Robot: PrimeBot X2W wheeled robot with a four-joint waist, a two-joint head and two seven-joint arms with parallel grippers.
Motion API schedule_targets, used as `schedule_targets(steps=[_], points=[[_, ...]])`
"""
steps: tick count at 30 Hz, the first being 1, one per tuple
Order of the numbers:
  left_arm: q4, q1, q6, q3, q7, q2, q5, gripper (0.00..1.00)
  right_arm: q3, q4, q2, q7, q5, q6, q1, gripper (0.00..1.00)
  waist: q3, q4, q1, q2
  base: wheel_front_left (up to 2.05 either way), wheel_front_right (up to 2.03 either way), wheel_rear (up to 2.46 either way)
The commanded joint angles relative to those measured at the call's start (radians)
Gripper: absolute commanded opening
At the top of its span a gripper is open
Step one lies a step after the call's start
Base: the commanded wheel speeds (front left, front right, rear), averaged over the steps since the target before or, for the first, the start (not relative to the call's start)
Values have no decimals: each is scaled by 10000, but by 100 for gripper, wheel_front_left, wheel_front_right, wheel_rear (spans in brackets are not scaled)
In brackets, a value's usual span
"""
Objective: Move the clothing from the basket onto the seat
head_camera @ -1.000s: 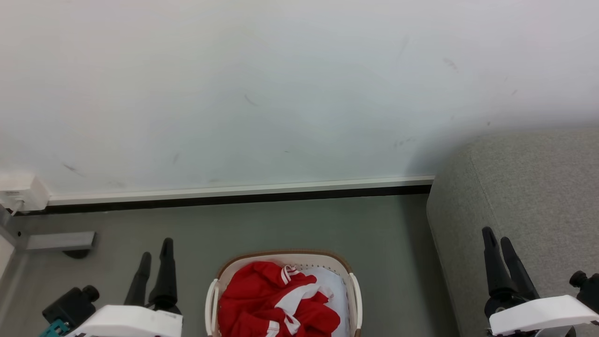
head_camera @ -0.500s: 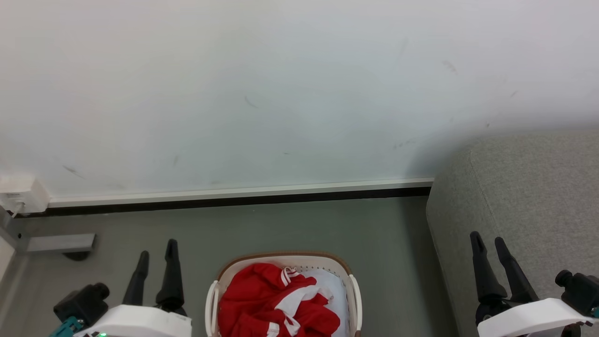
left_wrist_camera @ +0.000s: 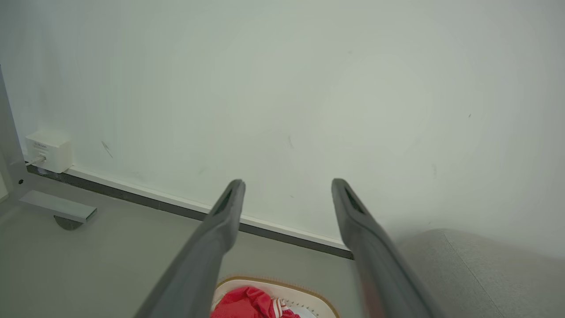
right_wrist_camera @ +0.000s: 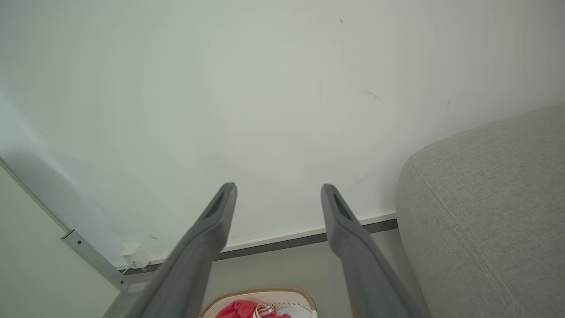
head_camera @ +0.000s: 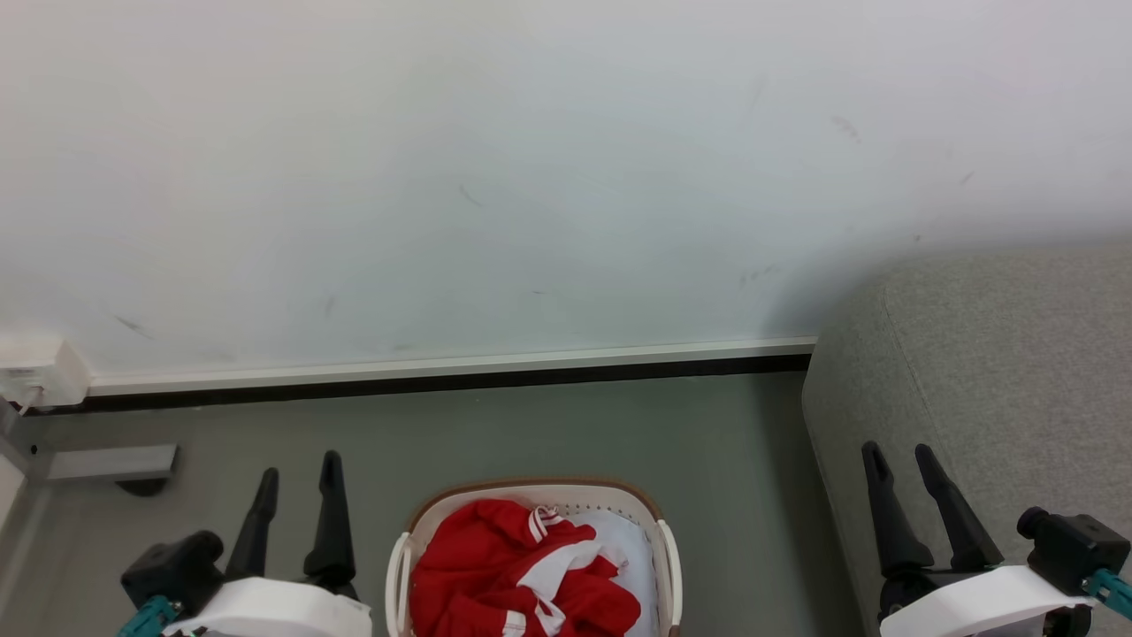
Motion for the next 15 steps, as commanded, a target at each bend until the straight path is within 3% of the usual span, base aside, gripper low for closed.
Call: schedule_targets(steps=[1,15], points=[[-77,-101,53,-25,-156,116,384,100,75,2,-115,-100,-256,-13,-272,100,2,-12,0,0,0,0,0],[-266,-77,113,-105,-456,106,1619,100,348,165,-168,-415,-1185,-15,-387,100,-3,-57,0,0,0,0,0]])
